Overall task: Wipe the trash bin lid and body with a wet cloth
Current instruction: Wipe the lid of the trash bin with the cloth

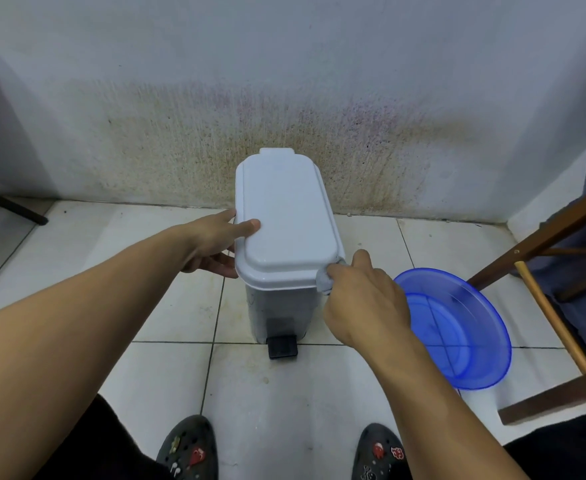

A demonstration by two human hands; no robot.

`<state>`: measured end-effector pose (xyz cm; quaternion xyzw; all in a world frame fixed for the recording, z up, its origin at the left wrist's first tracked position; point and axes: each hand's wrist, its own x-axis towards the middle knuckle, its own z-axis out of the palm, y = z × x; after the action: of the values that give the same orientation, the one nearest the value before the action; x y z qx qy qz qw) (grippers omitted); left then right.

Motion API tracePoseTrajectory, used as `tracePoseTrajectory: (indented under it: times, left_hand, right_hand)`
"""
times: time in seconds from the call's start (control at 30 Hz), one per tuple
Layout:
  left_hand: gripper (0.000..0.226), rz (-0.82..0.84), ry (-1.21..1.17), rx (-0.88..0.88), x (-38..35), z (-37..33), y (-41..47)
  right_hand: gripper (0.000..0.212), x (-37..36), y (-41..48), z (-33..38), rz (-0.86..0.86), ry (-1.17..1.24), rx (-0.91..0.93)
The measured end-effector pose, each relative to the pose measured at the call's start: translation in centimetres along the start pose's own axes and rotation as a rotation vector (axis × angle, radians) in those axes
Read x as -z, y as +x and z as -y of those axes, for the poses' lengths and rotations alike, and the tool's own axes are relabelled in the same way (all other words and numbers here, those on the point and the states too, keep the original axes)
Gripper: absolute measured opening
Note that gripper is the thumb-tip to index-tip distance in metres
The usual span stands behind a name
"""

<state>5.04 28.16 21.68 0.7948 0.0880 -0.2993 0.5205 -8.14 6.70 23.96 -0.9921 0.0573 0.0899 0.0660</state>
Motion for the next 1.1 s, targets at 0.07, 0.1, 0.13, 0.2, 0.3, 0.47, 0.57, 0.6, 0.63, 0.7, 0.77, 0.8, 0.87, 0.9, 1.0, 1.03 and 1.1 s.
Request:
tracePoseTrajectory:
  times: [0.07, 0.1, 0.13, 0.2, 0.3, 0.47, 0.57, 0.6, 0.63, 0.7, 0.77, 0.8, 0.87, 0.9, 1.0, 1.03, 1.1]
  left_hand:
    - [0.044, 0.005, -0.005, 0.001, 0.0, 0.0, 0.0]
    - [0.044, 0.005, -0.005, 0.000, 0.0, 0.0, 0.0]
    - [0.043, 0.006, -0.004, -0.001, 0.0, 0.1, 0.0]
    - [0.043, 0.008, 0.000, -0.005, 0.0, 0.1, 0.0]
    - [0.042, 0.012, 0.006, -0.013, 0.1, 0.2, 0.1]
    - [0.042, -0.011, 0.010, -0.036, -0.2, 0.4, 0.5]
    - [0.041, -0.017, -0.001, -0.034, -0.2, 0.4, 0.8]
    - [0.040, -0.017, -0.007, -0.031, -0.2, 0.4, 0.9]
    - [0.039, -0.017, -0.013, -0.029, -0.1, 0.4, 0.9]
    - [0.039, -0.011, -0.030, -0.028, 0.0, 0.6, 1.0]
    - [0.039, -0.006, -0.038, -0.026, 0.1, 0.6, 1.1]
    - [0.039, -0.006, -0.040, -0.025, 0.1, 0.6, 1.1]
    - [0.038, -0.002, -0.043, -0.025, 0.1, 0.5, 1.2]
    - [0.038, 0.003, -0.039, -0.027, 0.1, 0.5, 1.3]
    - [0.035, 0.006, -0.024, -0.047, -0.2, 0.4, 1.2]
    - [0.034, 0.013, -0.025, -0.057, -0.2, 0.4, 1.3]
    - [0.035, 0.032, -0.038, -0.065, 0.0, 0.6, 1.3]
  right_hand:
    - [0.025, 0.2, -0.3, 0.7, 0.000, 0.016, 0.014]
    - [0.026, 0.1, -0.5, 1.1, -0.001, 0.029, 0.024]
    - [0.026, 0.0, -0.6, 1.6, 0.003, 0.043, 0.039]
    - [0.025, -0.2, -0.9, 2.6, 0.013, 0.059, 0.087]
    - [0.034, -0.7, -1.0, 4.5, 0.011, 0.070, 0.153]
    - [0.059, -2.2, -0.9, 6.7, -0.021, 0.092, 0.209]
    - [0.068, -3.1, -0.4, 6.7, 0.009, 0.193, 0.247]
    - [0.066, -3.0, -0.3, 6.3, 0.028, 0.267, 0.241]
    - [0.063, -2.6, -0.2, 5.7, 0.036, 0.362, 0.226]
    - [0.052, -1.3, 0.0, 4.1, -0.051, 0.540, 0.174]
    - [0.046, 0.1, 0.2, 2.9, -0.282, 0.610, 0.096]
    - [0.046, 0.5, 0.3, 2.8, -0.387, 0.623, 0.072]
    - [0.050, 0.9, 0.5, 3.7, -0.477, 0.611, 0.111]
    - [0.055, 0.7, 0.7, 4.5, -0.438, 0.551, 0.164]
    - [0.070, -0.9, 1.4, 6.9, -0.179, 0.194, 0.283]
    - [0.074, -1.4, 1.7, 7.3, -0.159, 0.083, 0.299]
    - [0.074, -1.7, 2.6, 7.4, -0.167, -0.052, 0.304]
